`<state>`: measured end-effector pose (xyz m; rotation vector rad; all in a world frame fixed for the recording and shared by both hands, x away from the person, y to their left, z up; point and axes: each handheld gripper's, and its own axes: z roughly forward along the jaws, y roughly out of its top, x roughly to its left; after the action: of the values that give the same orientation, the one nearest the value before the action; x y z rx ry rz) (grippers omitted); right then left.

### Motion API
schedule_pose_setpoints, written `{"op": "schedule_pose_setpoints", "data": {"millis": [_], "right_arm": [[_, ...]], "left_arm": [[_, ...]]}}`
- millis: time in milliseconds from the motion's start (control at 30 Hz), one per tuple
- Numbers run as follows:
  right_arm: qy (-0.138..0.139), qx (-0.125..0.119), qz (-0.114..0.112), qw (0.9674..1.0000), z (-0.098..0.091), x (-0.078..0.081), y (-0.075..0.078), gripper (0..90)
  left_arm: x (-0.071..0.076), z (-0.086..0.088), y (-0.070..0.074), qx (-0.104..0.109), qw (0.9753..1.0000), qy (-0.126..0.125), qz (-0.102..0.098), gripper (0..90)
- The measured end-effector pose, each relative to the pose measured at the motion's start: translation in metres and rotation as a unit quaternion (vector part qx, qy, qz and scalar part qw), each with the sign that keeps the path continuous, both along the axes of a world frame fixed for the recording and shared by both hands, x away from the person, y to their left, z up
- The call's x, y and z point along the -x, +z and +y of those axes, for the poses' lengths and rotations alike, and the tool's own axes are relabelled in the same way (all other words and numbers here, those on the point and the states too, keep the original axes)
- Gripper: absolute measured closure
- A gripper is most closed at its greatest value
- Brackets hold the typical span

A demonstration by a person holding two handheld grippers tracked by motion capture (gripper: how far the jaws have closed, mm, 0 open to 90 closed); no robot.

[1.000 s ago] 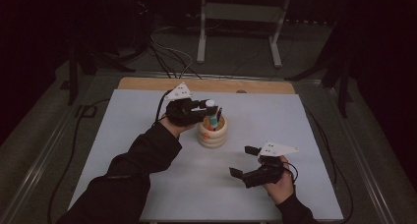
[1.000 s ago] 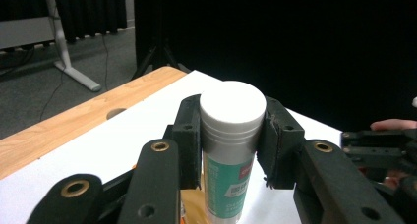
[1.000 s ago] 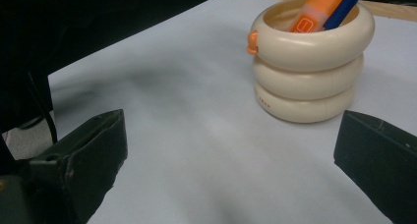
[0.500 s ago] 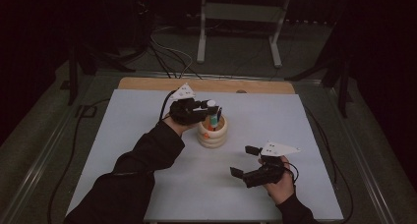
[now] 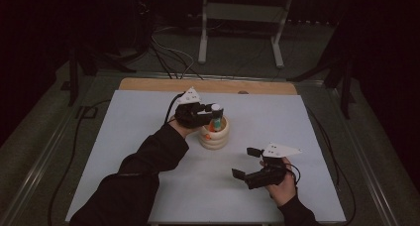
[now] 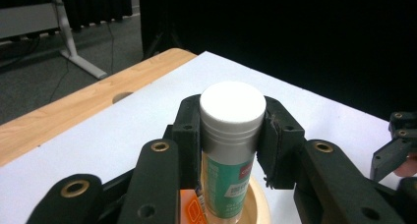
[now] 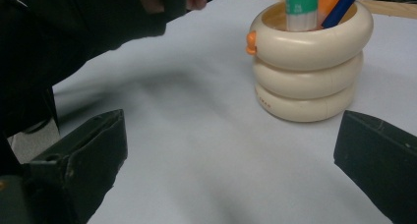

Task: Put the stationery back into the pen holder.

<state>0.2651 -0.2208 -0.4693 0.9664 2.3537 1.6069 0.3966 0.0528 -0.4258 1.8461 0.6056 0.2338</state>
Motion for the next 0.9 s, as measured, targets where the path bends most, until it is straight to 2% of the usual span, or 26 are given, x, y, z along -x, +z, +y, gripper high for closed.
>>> {"op": "schedule_pose_setpoints", "data": {"millis": [133, 267, 533, 700, 733, 800, 900], "right_arm": [[0.0, 0.002, 0.004, 1.0, 0.0, 0.0, -0.001, 0.0], [0.003, 0.002, 0.006, 1.0, 0.0, 0.0, -0.002, 0.0], [0.002, -0.004, 0.011, 0.9999, -0.001, -0.001, -0.002, 0.0], [0.003, -0.004, 0.012, 0.9999, -0.001, -0.001, -0.002, 0.0], [0.003, -0.005, 0.012, 0.9999, -0.001, -0.001, -0.002, 0.0], [0.003, -0.005, 0.013, 0.9999, -0.001, -0.001, -0.002, 0.0], [0.003, -0.005, 0.012, 0.9999, -0.001, -0.001, -0.002, 0.0]], "left_arm": [[-0.001, -0.003, -0.005, -0.006, 1.0, 0.002, -0.006, 65.8], [-0.002, -0.007, -0.008, -0.013, 0.9999, 0.001, -0.001, 65.7], [-0.005, -0.015, -0.012, -0.039, 0.9985, 0.011, 0.037, 65.3], [-0.005, -0.017, -0.015, -0.053, 0.9975, 0.009, 0.046, 64.7], [-0.005, -0.016, -0.014, -0.048, 0.9978, 0.009, 0.046, 62.7], [-0.005, -0.013, -0.01, -0.042, 0.9976, 0.027, 0.048, 47.7], [-0.004, -0.008, -0.002, -0.029, 0.9976, 0.043, 0.046, 33.3]]}}
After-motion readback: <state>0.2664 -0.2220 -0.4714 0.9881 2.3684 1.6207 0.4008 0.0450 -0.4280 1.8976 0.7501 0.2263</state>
